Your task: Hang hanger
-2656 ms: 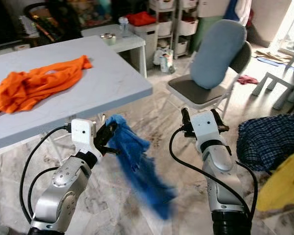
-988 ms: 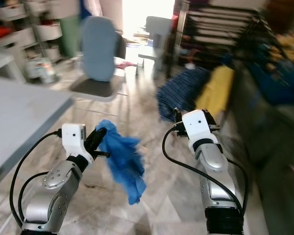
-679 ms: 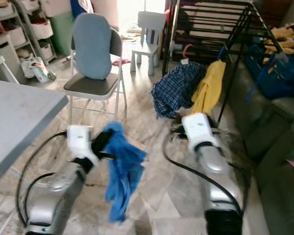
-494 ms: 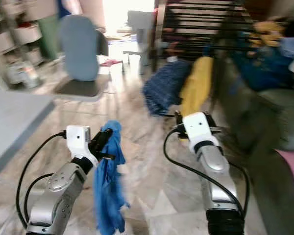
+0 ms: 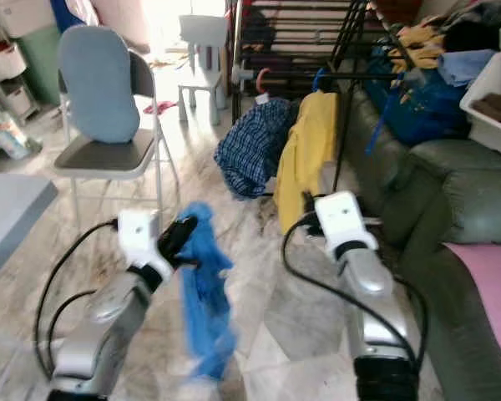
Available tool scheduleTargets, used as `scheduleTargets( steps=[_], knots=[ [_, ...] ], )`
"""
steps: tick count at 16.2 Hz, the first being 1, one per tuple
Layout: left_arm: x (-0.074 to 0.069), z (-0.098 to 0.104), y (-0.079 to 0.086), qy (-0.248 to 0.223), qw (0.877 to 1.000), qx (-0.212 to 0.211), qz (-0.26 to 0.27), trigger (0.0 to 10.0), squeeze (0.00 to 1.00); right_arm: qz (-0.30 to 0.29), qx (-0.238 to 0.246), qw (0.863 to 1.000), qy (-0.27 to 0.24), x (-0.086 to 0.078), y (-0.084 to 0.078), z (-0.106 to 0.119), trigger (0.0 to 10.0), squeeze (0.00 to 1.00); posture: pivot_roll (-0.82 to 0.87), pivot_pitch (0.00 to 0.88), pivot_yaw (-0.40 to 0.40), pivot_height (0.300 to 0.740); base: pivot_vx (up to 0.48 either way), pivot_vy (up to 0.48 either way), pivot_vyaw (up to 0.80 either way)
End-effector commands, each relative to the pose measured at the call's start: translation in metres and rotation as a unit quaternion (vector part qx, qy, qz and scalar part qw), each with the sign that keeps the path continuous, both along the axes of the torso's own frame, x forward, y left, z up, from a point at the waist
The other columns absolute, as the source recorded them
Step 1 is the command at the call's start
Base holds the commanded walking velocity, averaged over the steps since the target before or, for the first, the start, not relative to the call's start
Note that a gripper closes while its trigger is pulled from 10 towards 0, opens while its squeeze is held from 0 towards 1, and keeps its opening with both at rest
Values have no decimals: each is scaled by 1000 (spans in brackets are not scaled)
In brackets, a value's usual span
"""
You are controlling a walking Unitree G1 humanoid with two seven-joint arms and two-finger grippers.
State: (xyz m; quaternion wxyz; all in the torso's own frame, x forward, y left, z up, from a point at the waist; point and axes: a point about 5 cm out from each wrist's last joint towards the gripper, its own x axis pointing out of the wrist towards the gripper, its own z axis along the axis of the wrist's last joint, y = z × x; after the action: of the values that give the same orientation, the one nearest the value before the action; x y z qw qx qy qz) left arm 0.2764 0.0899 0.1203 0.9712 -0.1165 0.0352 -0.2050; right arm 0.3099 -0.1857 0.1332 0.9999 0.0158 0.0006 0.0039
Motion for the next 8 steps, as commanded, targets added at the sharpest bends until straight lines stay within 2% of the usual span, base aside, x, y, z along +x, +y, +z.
scheduleTargets(
  steps=[1, 8],
  knots=[
    [1, 4, 3, -14, 1000, 2, 0, 10000, 0, 12, 3, 1000, -11, 2, 9, 5, 10000, 0, -107, 0, -6, 740, 352, 0, -400],
    [2, 3, 1, -16, 1000, 2, -4, 10000, 0, 12, 3, 1000, -13, 4, 8, 6, 10000, 0, -115, 0, -10, 740, 389, 0, -800]
  ],
)
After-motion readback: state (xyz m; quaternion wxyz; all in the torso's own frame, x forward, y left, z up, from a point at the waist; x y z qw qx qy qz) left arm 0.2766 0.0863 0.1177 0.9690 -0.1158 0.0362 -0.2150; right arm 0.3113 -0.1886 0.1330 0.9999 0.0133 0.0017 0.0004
